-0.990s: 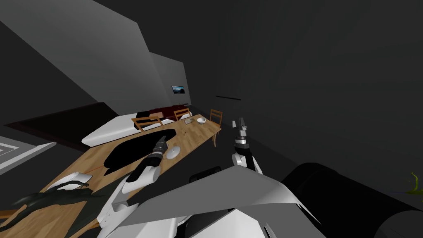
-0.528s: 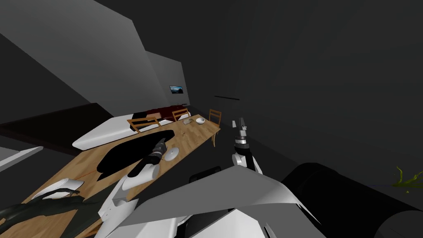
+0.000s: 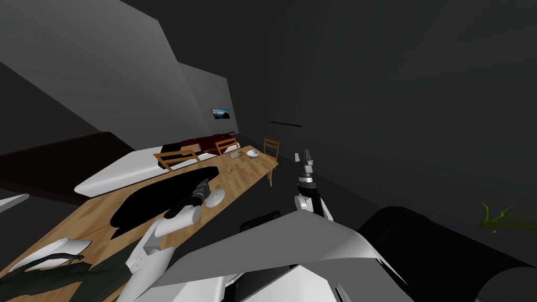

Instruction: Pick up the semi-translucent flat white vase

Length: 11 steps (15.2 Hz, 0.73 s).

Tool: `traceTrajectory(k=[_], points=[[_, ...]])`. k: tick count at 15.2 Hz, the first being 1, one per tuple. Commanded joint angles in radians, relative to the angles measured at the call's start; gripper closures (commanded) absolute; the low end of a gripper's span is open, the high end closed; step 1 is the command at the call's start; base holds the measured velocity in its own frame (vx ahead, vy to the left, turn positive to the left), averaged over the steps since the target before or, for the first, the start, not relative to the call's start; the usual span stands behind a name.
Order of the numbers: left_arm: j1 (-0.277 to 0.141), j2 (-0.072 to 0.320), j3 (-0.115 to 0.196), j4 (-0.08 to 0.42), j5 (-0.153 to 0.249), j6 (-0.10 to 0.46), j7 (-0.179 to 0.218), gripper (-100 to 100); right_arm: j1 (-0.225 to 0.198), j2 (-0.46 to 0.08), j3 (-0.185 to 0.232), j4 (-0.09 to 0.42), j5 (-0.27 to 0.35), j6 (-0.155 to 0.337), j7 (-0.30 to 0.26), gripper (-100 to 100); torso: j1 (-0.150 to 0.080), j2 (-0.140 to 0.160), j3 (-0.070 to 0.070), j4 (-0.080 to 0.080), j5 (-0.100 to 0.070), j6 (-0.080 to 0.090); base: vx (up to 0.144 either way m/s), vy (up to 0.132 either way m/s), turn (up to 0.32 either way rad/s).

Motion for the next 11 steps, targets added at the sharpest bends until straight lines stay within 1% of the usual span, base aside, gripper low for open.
traceTrajectory(k=[1,3,4,5,7,8,10,11], points=[[-0.025,0.014,0.015,0.038,0.01,0.05,0.019,-100,0.0,0.0,0.0,0.0,0.0,0.0,0.0,0,0.0,0.0,0.0,0.0,0.0,0.0,0.014,-0.002,-0.075],[-0.025,0.014,0.015,0.038,0.01,0.085,0.019,-100,0.0,0.0,0.0,0.0,0.0,0.0,0.0,0,0.0,0.0,0.0,0.0,0.0,0.0,0.014,0.001,-0.062],[-0.025,0.014,0.015,0.038,0.01,0.087,0.019,-100,0.0,0.0,0.0,0.0,0.0,0.0,0.0,0,0.0,0.0,0.0,0.0,0.0,0.0,0.009,0.002,0.005],[-0.048,0.023,0.027,0.07,0.015,0.121,0.035,-100,0.0,0.0,0.0,0.0,0.0,0.0,0.0,0,0.0,0.0,0.0,0.0,0.0,0.0,0.013,-0.002,-0.079],[-0.048,0.023,0.027,0.07,0.015,0.153,0.035,-100,0.0,0.0,0.0,0.0,0.0,0.0,0.0,0,0.0,0.0,0.0,0.0,0.0,0.0,0.014,0.002,-0.062],[-0.071,0.031,0.04,0.102,0.02,0.182,0.051,-100,0.0,0.0,0.0,0.0,0.0,0.0,0.0,0,0.0,0.0,0.0,0.0,0.0,0.0,0.015,-0.001,-0.085],[-0.071,0.031,0.04,0.102,0.02,0.215,0.051,-100,0.0,0.0,0.0,0.0,0.0,0.0,0.0,0,0.0,0.0,0.0,0.0,0.0,0.0,0.016,0.001,-0.053],[-0.071,0.031,0.04,0.102,0.02,0.218,0.051,-100,0.0,0.0,0.0,0.0,0.0,0.0,0.0,0,0.0,0.0,0.0,0.0,0.0,0.0,0.007,0.002,0.001]])
